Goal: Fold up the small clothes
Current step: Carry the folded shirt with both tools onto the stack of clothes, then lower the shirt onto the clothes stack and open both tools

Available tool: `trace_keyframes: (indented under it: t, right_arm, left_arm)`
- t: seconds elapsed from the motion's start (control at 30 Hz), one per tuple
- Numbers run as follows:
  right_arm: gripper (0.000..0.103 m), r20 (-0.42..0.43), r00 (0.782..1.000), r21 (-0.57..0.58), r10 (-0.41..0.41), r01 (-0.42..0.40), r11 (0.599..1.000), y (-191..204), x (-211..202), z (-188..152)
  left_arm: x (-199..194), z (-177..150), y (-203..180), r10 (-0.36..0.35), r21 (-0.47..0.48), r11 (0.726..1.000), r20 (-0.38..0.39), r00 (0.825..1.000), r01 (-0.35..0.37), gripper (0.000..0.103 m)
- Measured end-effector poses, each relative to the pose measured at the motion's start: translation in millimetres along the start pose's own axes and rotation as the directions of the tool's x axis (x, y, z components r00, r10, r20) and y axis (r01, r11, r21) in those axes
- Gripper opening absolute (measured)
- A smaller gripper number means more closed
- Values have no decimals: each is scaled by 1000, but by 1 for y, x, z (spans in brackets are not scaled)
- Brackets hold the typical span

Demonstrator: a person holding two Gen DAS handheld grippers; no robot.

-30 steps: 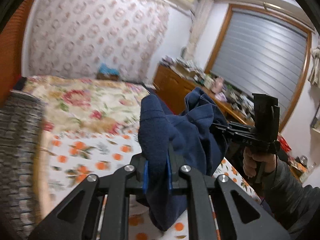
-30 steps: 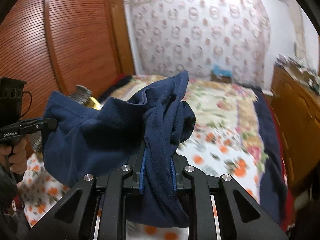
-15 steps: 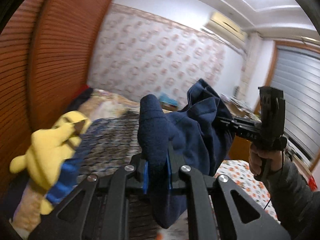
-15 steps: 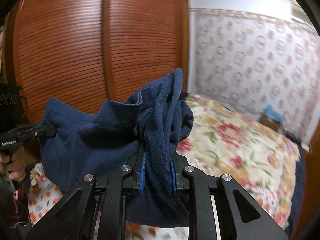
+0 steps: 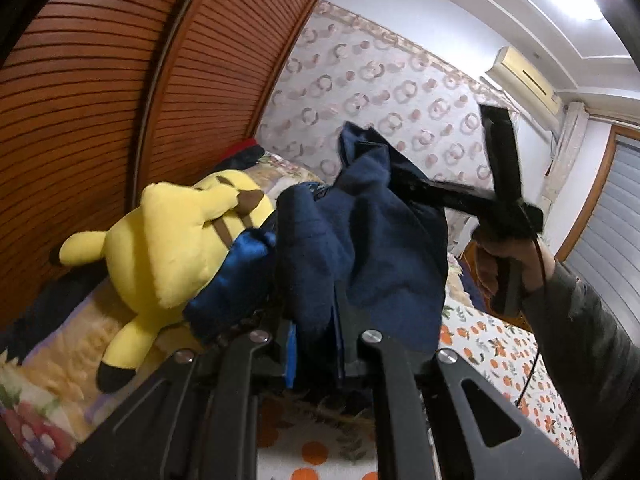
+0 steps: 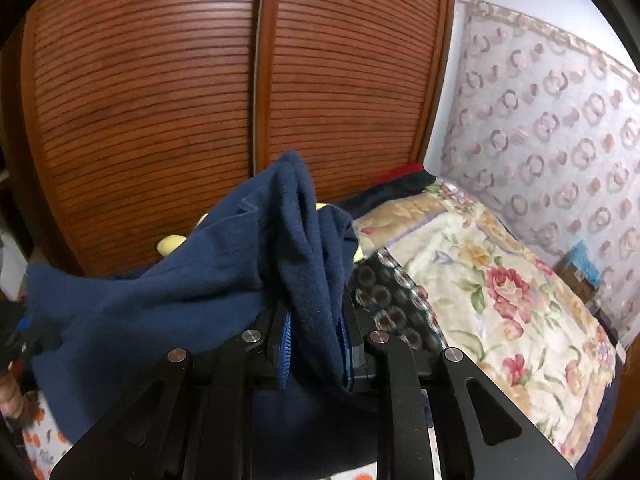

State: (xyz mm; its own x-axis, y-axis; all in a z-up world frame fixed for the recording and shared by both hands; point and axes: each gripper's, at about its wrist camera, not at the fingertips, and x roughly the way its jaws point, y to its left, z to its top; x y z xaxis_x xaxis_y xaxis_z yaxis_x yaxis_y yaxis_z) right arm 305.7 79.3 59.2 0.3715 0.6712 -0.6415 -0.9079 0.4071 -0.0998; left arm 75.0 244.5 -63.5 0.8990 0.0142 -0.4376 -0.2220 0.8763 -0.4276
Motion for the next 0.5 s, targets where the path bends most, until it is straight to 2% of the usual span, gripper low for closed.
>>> trace_keyframes:
  t: [0.13,0.2,0.33,0.4,0.5]
  right_arm:
    - [16,-12,999,20,-33,33,999,0,21,5]
    - [25,-12,999,51,-52,53,997,-1,15,8]
    - [28,5,995,84,-97,97,992,-9,-3,9]
    - [34,23,995,91,-97,95,991,-7,-18,6]
    - [37,66,994,107,-87,80,991,0,-37,-1]
  left_arm:
    - [0,-16,9,13,-32,999,-22,1000,-14,10]
    - [-2,-19,8,17,-33,999,-25,1000,-18,10]
    - [-3,-15,4,19,-20,1000,-35,999,-19,10]
    - [-2,-10,4,25,-11,1000,-40,999,-25,11]
    - [-6,-2,-5,43,17,999,-45,998,-42,13]
